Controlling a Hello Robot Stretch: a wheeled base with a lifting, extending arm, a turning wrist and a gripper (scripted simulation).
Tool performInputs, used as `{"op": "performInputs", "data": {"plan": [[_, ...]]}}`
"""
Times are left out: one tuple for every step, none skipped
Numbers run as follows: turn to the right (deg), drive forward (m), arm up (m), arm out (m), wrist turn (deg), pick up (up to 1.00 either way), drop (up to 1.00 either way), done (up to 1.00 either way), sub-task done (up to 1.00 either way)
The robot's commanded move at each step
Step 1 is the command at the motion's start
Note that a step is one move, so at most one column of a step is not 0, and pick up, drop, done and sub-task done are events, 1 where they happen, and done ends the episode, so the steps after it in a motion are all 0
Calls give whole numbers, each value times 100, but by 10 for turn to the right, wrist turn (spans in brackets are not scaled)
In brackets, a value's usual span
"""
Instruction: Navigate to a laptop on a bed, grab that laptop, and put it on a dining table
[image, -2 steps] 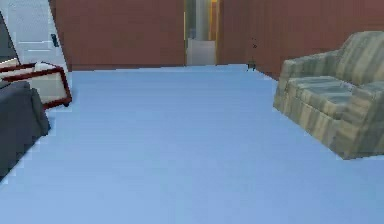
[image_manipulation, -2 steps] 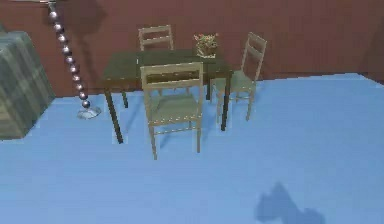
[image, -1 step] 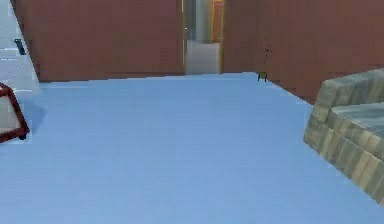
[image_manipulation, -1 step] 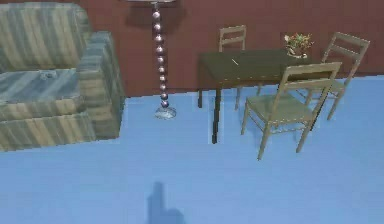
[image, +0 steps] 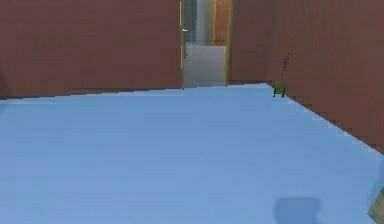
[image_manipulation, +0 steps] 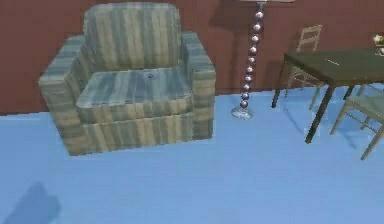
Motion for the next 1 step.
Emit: {"op": "performInputs", "data": {"plan": [[0,100,0,0,0,0,0,0,0]]}}
